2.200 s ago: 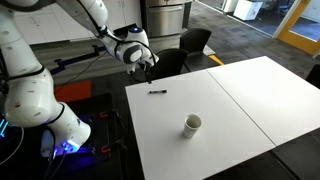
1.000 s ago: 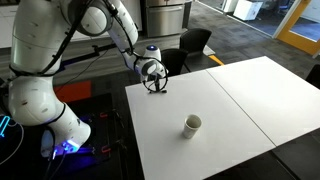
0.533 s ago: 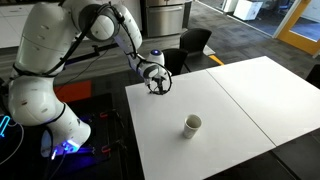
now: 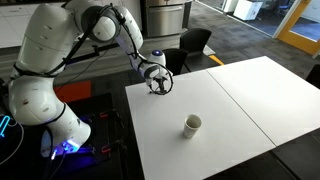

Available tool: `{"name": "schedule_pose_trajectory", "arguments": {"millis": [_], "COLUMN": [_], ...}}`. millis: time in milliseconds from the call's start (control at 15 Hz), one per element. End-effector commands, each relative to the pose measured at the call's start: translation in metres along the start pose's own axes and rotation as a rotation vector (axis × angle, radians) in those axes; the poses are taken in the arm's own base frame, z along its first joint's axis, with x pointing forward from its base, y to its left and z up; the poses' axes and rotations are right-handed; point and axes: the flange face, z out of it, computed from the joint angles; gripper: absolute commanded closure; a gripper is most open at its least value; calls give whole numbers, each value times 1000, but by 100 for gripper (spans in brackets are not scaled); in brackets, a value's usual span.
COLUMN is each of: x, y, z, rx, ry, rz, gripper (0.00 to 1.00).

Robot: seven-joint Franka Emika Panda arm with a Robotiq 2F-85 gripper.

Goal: Pick up the marker and put it in the cup

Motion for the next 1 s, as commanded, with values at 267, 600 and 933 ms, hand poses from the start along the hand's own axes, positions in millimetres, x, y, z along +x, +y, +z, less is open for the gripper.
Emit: {"name": "schedule_pose_trajectory", "arguments": {"millis": [267,600,933], "x": [3,2,-1], "y": [1,1,-5], "z": [9,10,5], "rx": [-38,-57,-54], "ry": [7,21,28], "rz": [0,-4,-1], "gripper": [33,72,98]}}
